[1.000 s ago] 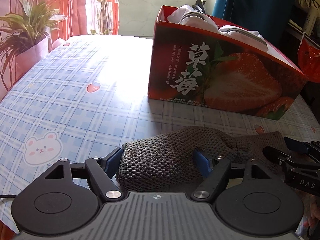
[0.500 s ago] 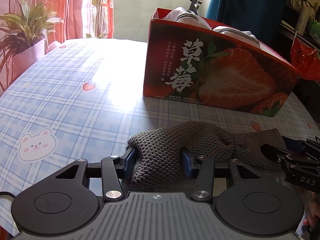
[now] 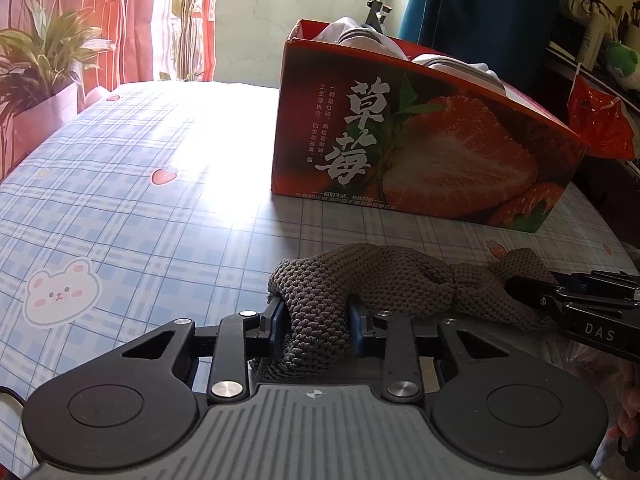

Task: Organize soft objects
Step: 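Close the left tool on the grey knit mitt while the right tool grips it too, then carry the grey mitt over the red box with both tools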

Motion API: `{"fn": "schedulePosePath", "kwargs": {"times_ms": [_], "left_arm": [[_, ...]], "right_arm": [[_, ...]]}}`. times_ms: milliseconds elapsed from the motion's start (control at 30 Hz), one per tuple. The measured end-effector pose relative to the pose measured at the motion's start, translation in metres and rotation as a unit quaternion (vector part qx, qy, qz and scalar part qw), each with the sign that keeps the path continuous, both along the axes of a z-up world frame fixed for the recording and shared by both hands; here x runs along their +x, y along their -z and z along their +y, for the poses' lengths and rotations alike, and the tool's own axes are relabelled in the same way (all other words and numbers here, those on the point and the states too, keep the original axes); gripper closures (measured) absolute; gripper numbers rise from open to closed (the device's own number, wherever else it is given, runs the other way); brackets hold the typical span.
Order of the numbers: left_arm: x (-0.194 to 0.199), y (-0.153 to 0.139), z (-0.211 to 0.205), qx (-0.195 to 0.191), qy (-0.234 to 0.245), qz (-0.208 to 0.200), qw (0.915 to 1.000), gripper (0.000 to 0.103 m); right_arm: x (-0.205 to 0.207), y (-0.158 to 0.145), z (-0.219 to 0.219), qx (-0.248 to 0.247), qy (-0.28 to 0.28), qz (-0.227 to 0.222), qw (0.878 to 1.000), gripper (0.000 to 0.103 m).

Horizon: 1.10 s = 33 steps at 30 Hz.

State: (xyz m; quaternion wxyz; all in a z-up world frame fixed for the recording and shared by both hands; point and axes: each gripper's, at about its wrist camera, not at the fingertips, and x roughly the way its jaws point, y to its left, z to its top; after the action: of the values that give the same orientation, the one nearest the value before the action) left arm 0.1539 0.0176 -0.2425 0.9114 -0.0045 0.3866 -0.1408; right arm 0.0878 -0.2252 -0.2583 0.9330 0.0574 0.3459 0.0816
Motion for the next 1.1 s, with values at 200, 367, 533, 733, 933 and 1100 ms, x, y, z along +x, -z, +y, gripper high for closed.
{"fn": "schedulePosePath", "kwargs": {"times_ms": [200,367,533,733,933,1100], "left_arm": [[0.0,-0.007,0.003,-0.009,-0.003,-0.006,0.9999,0.077],[0.0,-0.023,0.0,-0.012,0.003,-0.031,0.9994,0.078],[0.002,-0.042,-0.004,-0.017,0.011,-0.058,0.9981,0.078],[0.007,-0.062,-0.007,-0.024,0.021,-0.08,0.9962,0.078],[0.01,-0.085,-0.014,-0.028,0.037,-0.104,0.9935,0.077],[0.015,-0.098,-0.022,-0.03,0.048,-0.114,0.9919,0.077]], "right_arm": [[-0.003,-0.008,-0.002,0.006,-0.004,-0.015,1.0,0.088],[-0.005,-0.023,-0.006,0.01,-0.001,-0.043,0.999,0.088],[-0.005,-0.041,-0.012,0.016,0.003,-0.067,0.998,0.088],[-0.003,-0.063,-0.02,0.019,0.003,-0.091,0.996,0.088],[0.001,-0.086,-0.028,0.015,0.004,-0.114,0.993,0.088],[0.009,-0.1,-0.037,0.01,0.004,-0.122,0.992,0.088]]}}
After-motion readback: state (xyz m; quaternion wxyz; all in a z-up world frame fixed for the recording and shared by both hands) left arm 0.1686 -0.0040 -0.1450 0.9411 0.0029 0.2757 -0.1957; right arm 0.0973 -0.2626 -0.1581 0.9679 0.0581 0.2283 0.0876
